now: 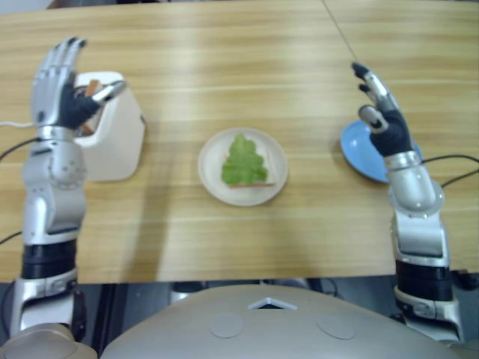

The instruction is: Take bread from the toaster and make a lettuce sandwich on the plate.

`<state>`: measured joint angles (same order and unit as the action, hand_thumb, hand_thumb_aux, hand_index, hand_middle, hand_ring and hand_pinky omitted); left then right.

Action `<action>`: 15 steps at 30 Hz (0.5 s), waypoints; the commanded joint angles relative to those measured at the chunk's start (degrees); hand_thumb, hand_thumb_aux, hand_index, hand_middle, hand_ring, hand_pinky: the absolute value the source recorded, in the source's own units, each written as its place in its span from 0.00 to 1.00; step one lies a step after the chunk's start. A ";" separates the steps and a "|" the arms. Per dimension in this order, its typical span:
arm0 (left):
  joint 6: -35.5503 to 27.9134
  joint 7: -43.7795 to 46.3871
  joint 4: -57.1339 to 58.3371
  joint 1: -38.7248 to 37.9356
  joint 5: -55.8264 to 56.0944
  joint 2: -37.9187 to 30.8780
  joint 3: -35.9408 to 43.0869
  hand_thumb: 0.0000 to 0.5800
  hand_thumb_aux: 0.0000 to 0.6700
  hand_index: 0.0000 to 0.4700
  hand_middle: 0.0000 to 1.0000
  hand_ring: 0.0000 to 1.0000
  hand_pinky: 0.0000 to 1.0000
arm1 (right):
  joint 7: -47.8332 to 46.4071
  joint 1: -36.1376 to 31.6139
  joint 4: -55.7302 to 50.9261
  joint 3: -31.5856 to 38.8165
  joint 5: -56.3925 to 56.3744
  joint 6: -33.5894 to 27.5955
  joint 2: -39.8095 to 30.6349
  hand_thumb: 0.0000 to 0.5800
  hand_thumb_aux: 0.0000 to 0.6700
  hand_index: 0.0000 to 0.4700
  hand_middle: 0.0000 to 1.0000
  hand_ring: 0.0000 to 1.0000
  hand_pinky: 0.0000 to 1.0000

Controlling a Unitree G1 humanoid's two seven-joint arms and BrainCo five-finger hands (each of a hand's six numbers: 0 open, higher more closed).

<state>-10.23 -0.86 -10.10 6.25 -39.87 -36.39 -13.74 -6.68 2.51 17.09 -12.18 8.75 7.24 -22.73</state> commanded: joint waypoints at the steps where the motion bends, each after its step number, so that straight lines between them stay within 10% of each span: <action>1: -3.44 1.38 5.27 -0.44 -2.11 -1.99 1.21 0.00 0.00 0.00 0.00 0.00 0.00 | 1.83 0.50 -1.68 -1.69 0.33 1.68 0.38 0.00 0.00 0.00 0.00 0.00 0.00; 15: -5.74 2.73 15.61 1.39 -0.52 -1.62 7.82 0.00 0.00 0.00 0.00 0.00 0.00 | 3.32 0.63 -3.71 -1.40 4.00 3.38 -0.90 0.00 0.00 0.00 0.00 0.00 0.00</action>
<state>-15.99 1.39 4.98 7.63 -41.19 -37.99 -6.44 -3.42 2.82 14.26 -13.56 11.99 10.58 -23.26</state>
